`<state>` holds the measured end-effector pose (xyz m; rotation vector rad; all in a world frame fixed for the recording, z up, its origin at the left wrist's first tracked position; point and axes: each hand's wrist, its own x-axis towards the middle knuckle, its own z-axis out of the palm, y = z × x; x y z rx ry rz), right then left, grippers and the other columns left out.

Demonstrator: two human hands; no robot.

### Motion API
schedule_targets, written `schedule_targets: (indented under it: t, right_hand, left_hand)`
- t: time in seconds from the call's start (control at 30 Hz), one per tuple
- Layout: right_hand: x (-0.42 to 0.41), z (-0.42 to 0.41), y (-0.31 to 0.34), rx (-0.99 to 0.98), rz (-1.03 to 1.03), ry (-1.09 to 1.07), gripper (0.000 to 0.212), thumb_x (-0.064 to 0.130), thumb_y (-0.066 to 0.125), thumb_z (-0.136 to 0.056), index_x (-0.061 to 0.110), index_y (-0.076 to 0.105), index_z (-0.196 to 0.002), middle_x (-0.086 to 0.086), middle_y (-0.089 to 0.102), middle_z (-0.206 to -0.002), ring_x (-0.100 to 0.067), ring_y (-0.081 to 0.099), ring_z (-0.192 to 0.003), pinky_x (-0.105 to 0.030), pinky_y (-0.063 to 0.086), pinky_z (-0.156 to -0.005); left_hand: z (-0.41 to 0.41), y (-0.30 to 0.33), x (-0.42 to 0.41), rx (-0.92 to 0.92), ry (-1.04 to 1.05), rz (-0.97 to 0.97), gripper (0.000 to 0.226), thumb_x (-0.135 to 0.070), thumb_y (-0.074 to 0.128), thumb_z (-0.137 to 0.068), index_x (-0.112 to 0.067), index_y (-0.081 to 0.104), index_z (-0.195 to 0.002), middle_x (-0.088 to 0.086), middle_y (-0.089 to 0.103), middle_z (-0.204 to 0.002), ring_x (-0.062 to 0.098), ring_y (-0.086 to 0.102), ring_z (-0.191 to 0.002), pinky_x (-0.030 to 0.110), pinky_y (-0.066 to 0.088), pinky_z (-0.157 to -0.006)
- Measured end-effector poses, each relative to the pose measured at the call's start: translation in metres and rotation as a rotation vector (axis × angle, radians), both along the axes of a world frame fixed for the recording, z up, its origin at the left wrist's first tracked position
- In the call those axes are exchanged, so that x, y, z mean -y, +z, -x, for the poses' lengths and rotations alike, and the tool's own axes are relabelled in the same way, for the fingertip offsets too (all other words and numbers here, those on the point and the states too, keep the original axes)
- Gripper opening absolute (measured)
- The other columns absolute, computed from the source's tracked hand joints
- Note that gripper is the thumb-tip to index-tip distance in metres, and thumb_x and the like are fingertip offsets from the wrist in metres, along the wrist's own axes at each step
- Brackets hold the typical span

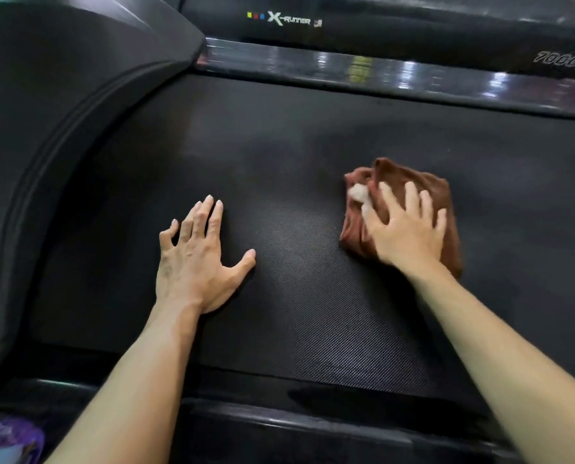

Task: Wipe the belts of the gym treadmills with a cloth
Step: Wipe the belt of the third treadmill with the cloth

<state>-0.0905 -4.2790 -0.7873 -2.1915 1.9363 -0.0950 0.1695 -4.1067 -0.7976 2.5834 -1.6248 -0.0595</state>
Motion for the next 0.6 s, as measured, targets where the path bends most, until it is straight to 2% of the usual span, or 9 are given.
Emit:
schedule_targets:
  t: [0.07,0.13,0.23,0.33,0.43,0.5,0.6]
  right_hand:
    - [0.036,-0.009,0.003,0.007,-0.019,-0.178,0.068,0.071,0.020,-0.102,0.042,0.019,-0.164,-0.005,0.004,-0.175,-0.029,-0.003,-0.160,-0.059,-0.006,-0.126]
    - [0.071,-0.025,0.006,0.003,-0.041,-0.193,0.068,0.067,0.020,-0.103,0.038,0.017,-0.165,-0.006,0.002,-0.175,-0.032,-0.005,-0.160,-0.062,-0.008,-0.125]
    - [0.091,-0.044,0.005,-0.009,-0.045,0.042,0.067,0.066,0.024,-0.103,0.040,0.018,-0.165,-0.004,0.004,-0.175,-0.029,-0.003,-0.160,-0.060,-0.007,-0.126]
    - [0.060,-0.044,0.003,-0.007,-0.017,0.253,0.064,0.067,0.027,-0.103,0.045,0.019,-0.163,0.000,0.007,-0.175,-0.024,0.000,-0.161,-0.054,-0.005,-0.128]
    - [-0.011,-0.013,0.004,0.028,0.022,0.352,0.067,0.072,0.025,-0.099,0.050,0.020,-0.162,0.004,0.010,-0.174,-0.021,0.002,-0.160,-0.052,-0.003,-0.128]
    - [-0.050,0.025,0.002,0.016,0.047,0.286,0.072,0.076,0.020,-0.094,0.050,0.020,-0.161,0.005,0.010,-0.174,-0.019,0.001,-0.160,-0.051,-0.005,-0.129]
    - [-0.060,0.080,0.003,-0.021,0.015,-0.039,0.072,0.074,0.027,-0.097,0.044,0.019,-0.163,0.002,0.006,-0.175,-0.020,-0.001,-0.160,-0.053,-0.005,-0.128]
  left_hand:
    - [-0.001,0.000,0.001,0.000,-0.006,-0.001,0.106,-0.082,0.009,-0.078,-0.021,0.007,-0.165,-0.007,0.001,-0.171,0.009,-0.001,-0.157,0.041,0.009,-0.125]
    - [-0.001,0.000,0.000,0.000,-0.006,0.003,0.106,-0.082,0.008,-0.078,-0.021,0.007,-0.165,-0.007,0.001,-0.171,0.009,-0.002,-0.157,0.042,0.009,-0.125]
    - [-0.002,-0.001,0.000,-0.006,-0.010,0.011,0.106,-0.082,0.008,-0.078,-0.021,0.007,-0.165,-0.007,0.002,-0.171,0.009,-0.002,-0.157,0.042,0.010,-0.125]
    - [-0.002,-0.001,0.001,0.000,-0.007,0.015,0.104,-0.082,0.010,-0.080,-0.021,0.005,-0.164,-0.007,0.000,-0.171,0.009,-0.003,-0.157,0.042,0.009,-0.125]
    - [0.000,0.005,-0.003,-0.017,-0.024,0.015,0.096,-0.074,0.031,-0.091,-0.017,0.010,-0.164,-0.002,0.003,-0.172,0.011,-0.001,-0.158,0.044,0.006,-0.126]
    - [0.008,0.010,-0.005,-0.064,-0.072,0.059,0.088,-0.063,0.046,-0.095,-0.014,0.018,-0.163,0.002,0.013,-0.171,0.014,0.007,-0.158,0.046,0.005,-0.128]
    - [0.041,0.017,-0.007,-0.118,-0.165,0.104,0.077,-0.060,0.042,-0.097,-0.016,0.032,-0.160,-0.001,0.023,-0.169,0.011,0.014,-0.157,0.042,0.004,-0.128]
